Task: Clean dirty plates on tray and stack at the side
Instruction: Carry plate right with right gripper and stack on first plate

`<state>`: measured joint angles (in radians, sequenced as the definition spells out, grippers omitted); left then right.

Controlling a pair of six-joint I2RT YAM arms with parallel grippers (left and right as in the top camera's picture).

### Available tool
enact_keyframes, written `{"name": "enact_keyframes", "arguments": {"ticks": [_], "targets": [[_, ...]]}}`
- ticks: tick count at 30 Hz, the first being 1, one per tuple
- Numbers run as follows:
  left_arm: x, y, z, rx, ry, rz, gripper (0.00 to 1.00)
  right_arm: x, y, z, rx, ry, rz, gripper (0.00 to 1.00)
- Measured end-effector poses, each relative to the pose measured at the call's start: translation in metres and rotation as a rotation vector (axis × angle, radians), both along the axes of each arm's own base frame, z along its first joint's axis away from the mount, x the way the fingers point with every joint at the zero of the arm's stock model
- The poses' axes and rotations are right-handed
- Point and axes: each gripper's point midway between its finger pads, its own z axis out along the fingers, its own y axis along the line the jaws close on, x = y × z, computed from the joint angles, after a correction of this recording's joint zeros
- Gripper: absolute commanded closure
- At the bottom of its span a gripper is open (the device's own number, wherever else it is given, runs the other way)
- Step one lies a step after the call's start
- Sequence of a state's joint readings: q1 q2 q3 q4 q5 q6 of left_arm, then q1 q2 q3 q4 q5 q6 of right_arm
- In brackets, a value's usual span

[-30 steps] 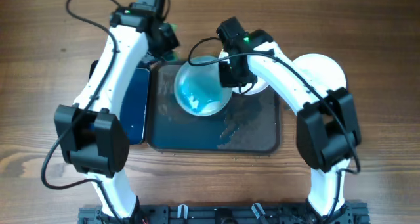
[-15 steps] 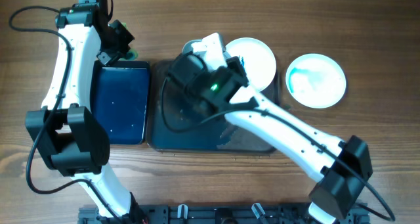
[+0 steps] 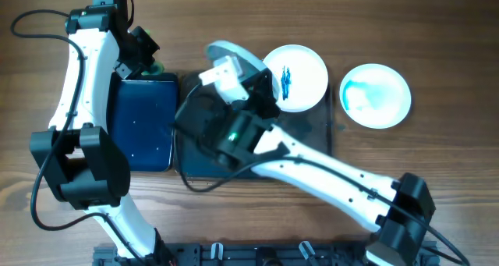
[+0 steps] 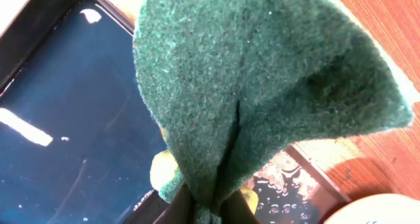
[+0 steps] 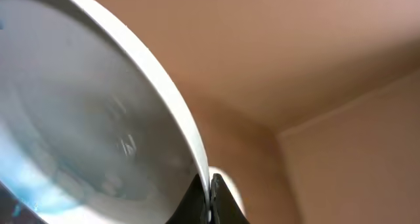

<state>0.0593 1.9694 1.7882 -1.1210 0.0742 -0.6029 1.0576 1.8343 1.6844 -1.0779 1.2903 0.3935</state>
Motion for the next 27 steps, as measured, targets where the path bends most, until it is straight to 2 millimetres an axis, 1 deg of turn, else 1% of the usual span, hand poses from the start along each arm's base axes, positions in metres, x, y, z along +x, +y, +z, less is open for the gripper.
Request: {"name": "enact_keyframes", "arguments": {"ticks": [1,3,4,5,7,10,11,13,15,16,17,18,19,20,21,23,25,26,27], "targets": [[0.000,0.000,0.000,0.000,0.002,0.000,0.96,0.007,-0.004,-0.017,0.055,0.091,0.001,0.96],[-0.001,0.000,0.000,-0.002,0.002,-0.001,0.96,0.020,-0.012,-0.044,0.178,0.237,-0.007,0.96],[0.000,-0.001,0.000,-0.003,0.001,-0.001,0.96,0.029,-0.020,-0.059,0.251,0.319,-0.023,0.96],[0.000,-0.001,0.000,-0.003,0.002,-0.002,0.96,0.036,-0.029,-0.069,0.312,0.379,-0.043,0.96],[0.000,-0.003,0.000,-0.003,0.001,-0.006,0.96,0.053,-0.059,-0.094,0.507,0.540,-0.107,0.96],[0.001,-0.008,0.000,-0.003,-0.002,-0.018,0.96,0.071,-0.104,-0.113,0.801,0.694,-0.193,0.96],[0.002,-0.010,0.000,-0.003,-0.007,-0.023,0.96,0.076,-0.125,-0.115,0.886,0.714,-0.234,0.96],[0.004,-0.014,0.001,-0.002,-0.015,-0.031,0.96,0.080,-0.166,-0.117,1.003,0.729,-0.328,0.96],[0.004,-0.016,0.001,-0.002,-0.015,-0.036,0.96,0.082,-0.218,-0.119,1.101,0.690,-0.457,0.96],[0.004,-0.017,0.001,-0.002,-0.015,-0.040,0.96,0.082,-0.239,-0.120,1.130,0.666,-0.507,0.96],[0.004,-0.018,0.001,-0.002,-0.015,-0.041,0.96,0.081,-0.266,-0.122,1.162,0.635,-0.571,0.96],[0.004,-0.019,0.001,-0.002,-0.015,-0.043,0.96,0.075,-0.295,-0.128,1.191,0.607,-0.648,0.96],[0.004,-0.020,0.001,-0.002,-0.015,-0.046,0.96,0.070,-0.312,-0.132,1.207,0.594,-0.694,0.95],[0.004,-0.022,0.001,-0.002,-0.015,-0.050,0.96,0.060,-0.334,-0.141,1.227,0.581,-0.758,0.96],[0.004,-0.024,0.001,-0.002,-0.015,-0.054,0.96,0.053,-0.349,-0.149,1.241,0.570,-0.801,0.96],[0.004,-0.027,0.001,-0.002,-0.015,-0.061,0.96,0.038,-0.376,-0.167,1.271,0.546,-0.884,0.96],[0.004,-0.029,0.001,-0.003,-0.016,-0.065,0.96,0.029,-0.387,-0.180,1.283,0.539,-0.921,0.96],[0.004,-0.030,0.001,-0.002,-0.017,-0.068,0.96,0.021,-0.390,-0.192,1.288,0.547,-0.945,0.95],[0.004,-0.030,0.001,-0.002,-0.017,-0.068,0.96,0.017,-0.389,-0.200,1.288,0.557,-0.954,0.96]]}}
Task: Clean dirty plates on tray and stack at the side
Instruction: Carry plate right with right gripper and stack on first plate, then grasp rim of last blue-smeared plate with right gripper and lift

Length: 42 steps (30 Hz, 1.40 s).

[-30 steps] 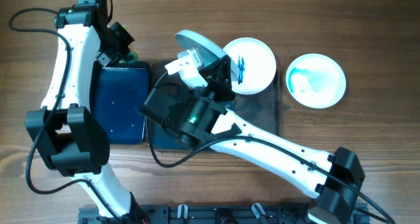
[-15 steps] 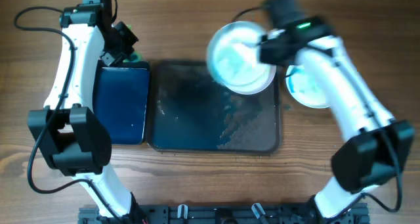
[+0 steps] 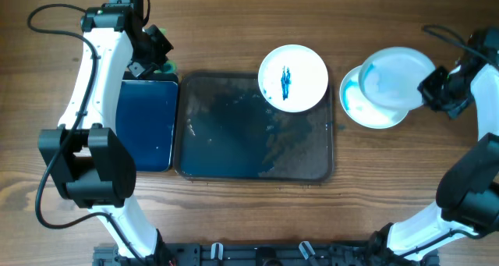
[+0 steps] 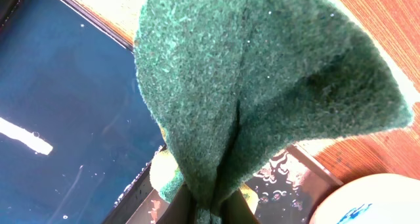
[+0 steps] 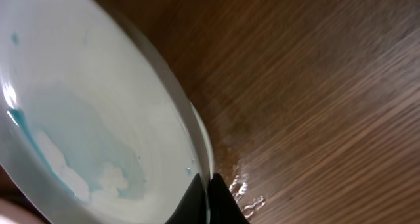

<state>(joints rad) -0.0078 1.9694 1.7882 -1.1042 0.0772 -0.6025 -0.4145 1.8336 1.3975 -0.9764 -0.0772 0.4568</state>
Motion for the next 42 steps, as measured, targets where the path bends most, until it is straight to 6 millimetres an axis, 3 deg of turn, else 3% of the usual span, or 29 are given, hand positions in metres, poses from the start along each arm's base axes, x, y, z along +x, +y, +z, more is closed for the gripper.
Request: {"name": "enact_keyframes", "arguments": {"ticks": [2,5,12,16,19,22,25,28,33,41,42], "targets": [[0.000,0.000,0.000,0.000,0.000,0.000,0.96,-0.001,0.004,-0.013,-0.002,0.001,0.009,0.94],[0.000,0.000,0.000,0.000,0.001,0.000,0.96,-0.006,0.017,-0.029,0.001,0.020,0.039,0.74],[-0.001,0.000,0.000,0.000,0.005,-0.001,0.96,-0.016,0.031,-0.027,0.044,0.067,0.082,0.59],[-0.004,0.000,-0.001,0.007,0.013,-0.021,0.96,0.030,0.055,0.019,0.061,-0.084,0.283,0.53],[-0.004,0.000,-0.001,0.006,0.013,-0.022,0.96,0.066,0.095,0.053,0.016,-0.201,0.492,0.47],[-0.004,0.000,-0.001,0.006,0.013,-0.022,0.96,0.098,0.155,0.081,-0.036,-0.338,0.708,0.45],[-0.004,0.000,-0.001,0.006,0.014,-0.022,0.96,0.117,0.197,0.086,-0.073,-0.423,0.860,0.43],[-0.004,0.000,-0.001,0.007,0.013,-0.022,0.96,0.124,0.215,0.060,-0.070,-0.385,0.958,0.43],[-0.004,0.000,-0.001,0.007,0.013,-0.024,0.96,0.119,0.223,-0.013,0.003,-0.244,1.043,0.49],[-0.004,0.000,-0.001,0.007,0.013,-0.025,0.96,0.117,0.225,-0.060,0.044,-0.170,1.052,0.62],[-0.004,0.000,-0.001,0.008,0.013,-0.025,0.96,0.117,0.225,-0.061,0.045,-0.169,1.051,0.69]]}}
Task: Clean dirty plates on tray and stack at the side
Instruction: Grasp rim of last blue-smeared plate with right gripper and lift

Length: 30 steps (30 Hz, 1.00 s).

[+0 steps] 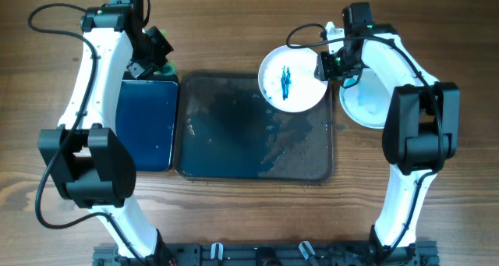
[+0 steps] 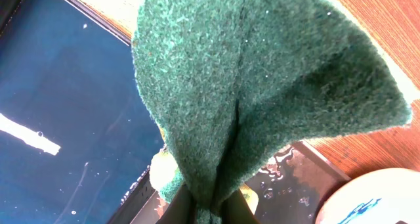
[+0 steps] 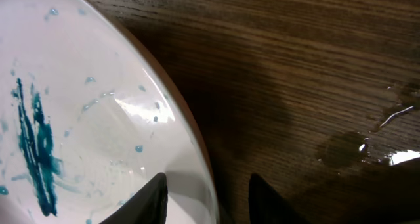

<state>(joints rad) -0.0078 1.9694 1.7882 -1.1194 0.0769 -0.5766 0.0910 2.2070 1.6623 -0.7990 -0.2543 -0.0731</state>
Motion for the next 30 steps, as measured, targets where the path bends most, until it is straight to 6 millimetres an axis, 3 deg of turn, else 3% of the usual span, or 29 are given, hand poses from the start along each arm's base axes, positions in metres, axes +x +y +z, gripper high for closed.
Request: {"name": "enact_keyframes", "arguments": {"ticks": [2,4,12,14,16,19,25,30], "targets": [[0.000,0.000,0.000,0.000,0.000,0.000,0.96,0.002,0.000,0.000,0.003,-0.004,-0.009,0.86],[0.000,0.000,0.000,0.000,0.000,0.000,0.96,0.001,0.002,0.001,0.015,0.000,-0.018,0.96],[0.000,0.000,0.000,0.000,0.000,0.000,0.96,-0.006,0.006,0.012,0.042,0.033,-0.062,0.96],[-0.001,0.000,0.000,0.000,0.002,0.000,0.96,-0.011,0.007,0.029,0.044,0.030,-0.076,0.96],[-0.002,-0.001,-0.001,0.000,0.010,-0.001,0.96,-0.022,0.013,0.058,0.050,0.017,-0.075,0.96],[-0.004,-0.005,-0.001,0.000,0.014,-0.010,0.96,-0.045,0.034,0.083,0.056,0.040,-0.041,0.96],[-0.010,-0.026,-0.002,0.001,0.035,-0.060,0.96,-0.089,0.083,0.063,0.057,0.159,0.022,0.96],[-0.016,-0.050,-0.002,-0.021,0.047,-0.113,0.96,-0.099,0.102,0.044,0.118,0.196,-0.028,0.96]]}}
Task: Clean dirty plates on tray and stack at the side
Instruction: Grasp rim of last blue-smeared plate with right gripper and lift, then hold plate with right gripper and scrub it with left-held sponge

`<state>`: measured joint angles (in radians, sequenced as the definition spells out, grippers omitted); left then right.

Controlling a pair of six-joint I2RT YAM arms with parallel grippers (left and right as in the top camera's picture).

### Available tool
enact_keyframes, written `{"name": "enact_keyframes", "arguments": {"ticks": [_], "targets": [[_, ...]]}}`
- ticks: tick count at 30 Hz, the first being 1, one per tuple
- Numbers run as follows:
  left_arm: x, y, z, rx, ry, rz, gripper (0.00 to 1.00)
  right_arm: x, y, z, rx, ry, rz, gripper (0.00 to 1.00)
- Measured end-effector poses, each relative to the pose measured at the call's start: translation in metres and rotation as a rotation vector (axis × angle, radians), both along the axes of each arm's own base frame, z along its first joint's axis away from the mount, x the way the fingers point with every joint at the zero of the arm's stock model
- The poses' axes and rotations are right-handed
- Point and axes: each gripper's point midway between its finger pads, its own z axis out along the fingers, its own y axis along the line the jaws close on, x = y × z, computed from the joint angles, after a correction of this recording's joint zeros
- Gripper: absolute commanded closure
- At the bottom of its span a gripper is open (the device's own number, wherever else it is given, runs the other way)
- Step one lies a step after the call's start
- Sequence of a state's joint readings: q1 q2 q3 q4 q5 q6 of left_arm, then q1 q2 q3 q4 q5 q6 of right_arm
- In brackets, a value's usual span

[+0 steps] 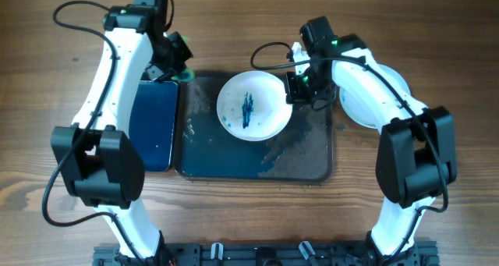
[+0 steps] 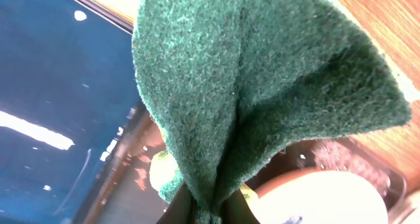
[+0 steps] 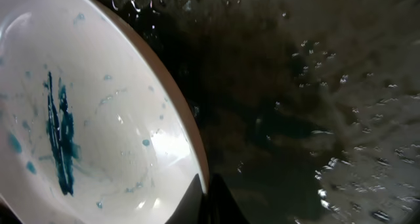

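A white plate smeared with blue is held over the dark wet tray. My right gripper is shut on the plate's right rim. In the right wrist view the rim of the plate sits pinched in that gripper above the wet tray. My left gripper hangs at the tray's back left corner, shut on a folded green sponge. The plate's edge shows just below the sponge.
A blue water basin lies left of the tray. White plates with a pale blue film lie stacked on the wooden table right of the tray, partly under my right arm.
My right gripper has shut on the stained plate's rim, and the plate has moved from the tray's back right edge to over its middle. The left gripper with the sponge has shifted right toward it.
My right gripper first held a wiped plate tilted over the tray, then held it above the plate on the table at the right. Later that plate lay stacked there and the gripper stood open at the stained plate's rim. Now it holds that plate over the tray.
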<state>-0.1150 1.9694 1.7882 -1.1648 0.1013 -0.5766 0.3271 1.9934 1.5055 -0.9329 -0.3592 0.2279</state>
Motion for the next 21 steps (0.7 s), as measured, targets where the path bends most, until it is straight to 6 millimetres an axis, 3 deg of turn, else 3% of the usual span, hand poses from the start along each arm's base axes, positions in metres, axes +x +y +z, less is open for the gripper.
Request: {"name": "enact_keyframes", "arguments": {"ticks": [7,10,13,16,21], "targets": [[-0.005,-0.016,-0.002,-0.052,0.013,-0.040,0.96,-0.002,0.026,-0.007,0.071,0.009,-0.057,0.96],[-0.013,-0.021,-0.012,-0.079,0.047,-0.069,0.96,-0.005,0.040,-0.012,0.088,0.025,-0.058,0.96],[-0.027,-0.026,-0.027,-0.105,0.097,-0.098,0.96,-0.010,0.046,-0.031,0.095,0.079,-0.062,0.96],[-0.036,-0.040,-0.038,-0.164,0.115,-0.177,0.96,-0.012,0.046,-0.038,0.093,0.099,-0.068,0.96],[-0.045,-0.072,-0.038,-0.180,0.103,-0.322,0.96,-0.012,0.047,-0.037,0.100,0.101,-0.070,0.96]]}}
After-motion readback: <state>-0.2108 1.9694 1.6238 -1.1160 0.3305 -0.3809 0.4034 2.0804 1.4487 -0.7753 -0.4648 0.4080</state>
